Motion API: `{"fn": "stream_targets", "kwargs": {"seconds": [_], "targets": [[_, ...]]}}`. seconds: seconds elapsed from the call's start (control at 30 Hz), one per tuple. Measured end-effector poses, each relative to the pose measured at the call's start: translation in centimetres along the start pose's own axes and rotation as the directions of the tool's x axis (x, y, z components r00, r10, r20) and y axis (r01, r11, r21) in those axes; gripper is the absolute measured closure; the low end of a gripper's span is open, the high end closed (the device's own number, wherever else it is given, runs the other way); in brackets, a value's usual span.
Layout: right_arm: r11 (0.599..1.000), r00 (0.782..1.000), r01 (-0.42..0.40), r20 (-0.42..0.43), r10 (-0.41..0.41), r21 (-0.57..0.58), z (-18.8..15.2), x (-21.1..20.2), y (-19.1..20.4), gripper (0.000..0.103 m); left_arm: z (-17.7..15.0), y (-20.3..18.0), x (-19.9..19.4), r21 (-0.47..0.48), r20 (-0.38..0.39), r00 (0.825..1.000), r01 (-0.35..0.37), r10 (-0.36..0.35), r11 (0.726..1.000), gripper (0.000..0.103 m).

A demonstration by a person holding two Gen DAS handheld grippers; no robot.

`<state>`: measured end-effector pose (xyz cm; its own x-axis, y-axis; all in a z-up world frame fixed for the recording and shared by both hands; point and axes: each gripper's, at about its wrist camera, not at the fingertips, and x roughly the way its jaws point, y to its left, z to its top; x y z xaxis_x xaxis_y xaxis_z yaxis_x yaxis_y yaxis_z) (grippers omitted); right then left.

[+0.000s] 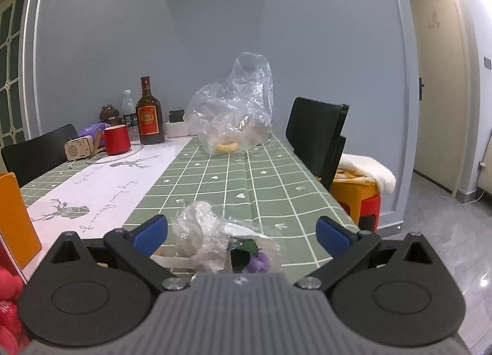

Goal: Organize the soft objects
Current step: 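Grasp the brown rope-knit plush with the left tool while the right tool grasps the wrapped purple toy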

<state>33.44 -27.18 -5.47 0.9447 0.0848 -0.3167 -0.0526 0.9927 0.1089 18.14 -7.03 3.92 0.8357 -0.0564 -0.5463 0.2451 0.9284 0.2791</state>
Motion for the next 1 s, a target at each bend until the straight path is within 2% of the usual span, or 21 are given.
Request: {"fn": "stream_targets", "kwargs": {"seconds": [0.07,0.23,0.37,0.5,0.57,0.63,0.7,0.77,0.8,0.87,0.93,1.0], "targets": [[1.0,1.0,0.003,-0.02,-0.003,0.003,0.0,0.3,0.0,0.002,1.1,-0.5,-0.3,0.011,-0.006,0.999,-0.038,0.038,0.999,0.018],[0.999,0.999,0.015,-0.047,-0.017,-0.041,-0.5,1.1,0.8,0.002,4.2,-1.2,-0.6,-0.03,-0.046,0.998,-0.054,0.053,0.998,0.018],[1.0,0.999,0.017,-0.031,-0.018,-0.017,-0.5,0.7,0.7,0.002,6.2,-1.4,1.0,-0.075,-0.098,0.995,-0.043,0.036,0.996,0.018],[1.0,0.998,0.014,-0.054,-0.015,-0.026,-0.6,1.0,0.8,0.002,7.1,-1.9,4.0,-0.119,-0.16,0.987,-0.044,0.025,0.992,0.018],[1.0,0.999,0.002,-0.051,-0.003,-0.026,-0.6,0.9,0.8,0.003,7.3,-2.1,6.2,-0.123,-0.215,0.975,-0.086,0.058,0.989,0.018],[1.0,0.998,0.006,-0.059,-0.007,-0.029,-0.6,1.1,0.8,0.003,7.4,-2.2,8.6,-0.121,-0.267,0.955,-0.166,0.129,0.979,0.019],[1.0,0.998,0.001,-0.065,-0.003,-0.029,-0.6,1.2,0.9,0.003,7.3,-1.8,10.6,-0.147,-0.302,0.942,-0.2,0.149,0.969,0.019],[1.0,0.998,-0.002,-0.069,0.001,-0.02,-0.6,1.3,0.7,0.003,7.2,-1.2,12.1,-0.196,-0.33,0.934,-0.211,0.138,0.958,0.019],[1.0,0.997,-0.002,-0.071,0.001,-0.015,-0.5,1.4,0.6,0.005,7.2,-1.0,12.8,-0.223,-0.34,0.932,-0.212,0.128,0.951,0.019],[1.0,0.997,-0.012,-0.073,0.012,0.002,-0.5,1.4,0.3,0.017,7.2,-0.8,13.7,-0.257,-0.354,0.931,-0.189,0.09,0.948,0.019],[1.0,0.996,-0.017,-0.091,0.018,0.014,-0.4,1.7,0.1,0.032,7.3,-1.2,14.4,-0.254,-0.365,0.93,-0.145,0.045,0.956,0.019],[0.999,0.994,-0.023,-0.103,0.027,0.033,-0.4,1.9,-0.2,0.039,7.4,-1.7,15.0,-0.243,-0.372,0.928,-0.117,0.019,0.963,0.019]]}}
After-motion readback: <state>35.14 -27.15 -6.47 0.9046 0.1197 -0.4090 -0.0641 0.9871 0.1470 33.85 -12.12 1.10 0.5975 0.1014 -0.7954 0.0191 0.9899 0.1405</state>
